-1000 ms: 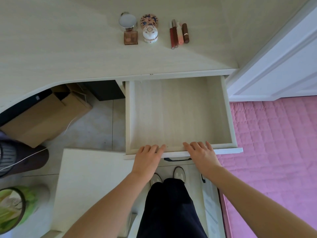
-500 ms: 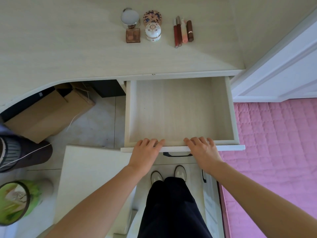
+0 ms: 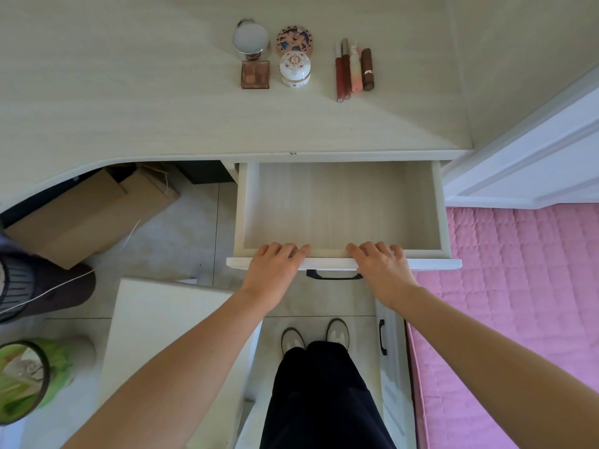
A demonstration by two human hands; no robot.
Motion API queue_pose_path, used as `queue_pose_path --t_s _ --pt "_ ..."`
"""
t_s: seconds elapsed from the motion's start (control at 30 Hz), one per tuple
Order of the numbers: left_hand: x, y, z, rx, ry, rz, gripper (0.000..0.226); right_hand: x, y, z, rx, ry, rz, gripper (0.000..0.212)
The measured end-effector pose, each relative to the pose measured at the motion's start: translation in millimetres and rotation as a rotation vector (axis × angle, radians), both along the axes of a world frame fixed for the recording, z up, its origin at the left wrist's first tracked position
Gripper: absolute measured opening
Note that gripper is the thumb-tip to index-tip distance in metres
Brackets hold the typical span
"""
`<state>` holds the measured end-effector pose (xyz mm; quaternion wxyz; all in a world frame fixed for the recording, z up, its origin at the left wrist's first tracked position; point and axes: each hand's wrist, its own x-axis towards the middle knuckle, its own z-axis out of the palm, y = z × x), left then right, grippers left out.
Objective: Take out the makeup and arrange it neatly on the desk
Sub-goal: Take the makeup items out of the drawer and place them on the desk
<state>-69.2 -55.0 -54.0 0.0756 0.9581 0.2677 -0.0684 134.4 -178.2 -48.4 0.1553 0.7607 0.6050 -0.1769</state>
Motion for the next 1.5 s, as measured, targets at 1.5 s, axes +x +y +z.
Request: queue_pose_path --t_s 1.5 --pt "58 -30 17 -1.439 -0.911 1.931 0.044 41 -17 19 0.350 1.523 -2.099 0.015"
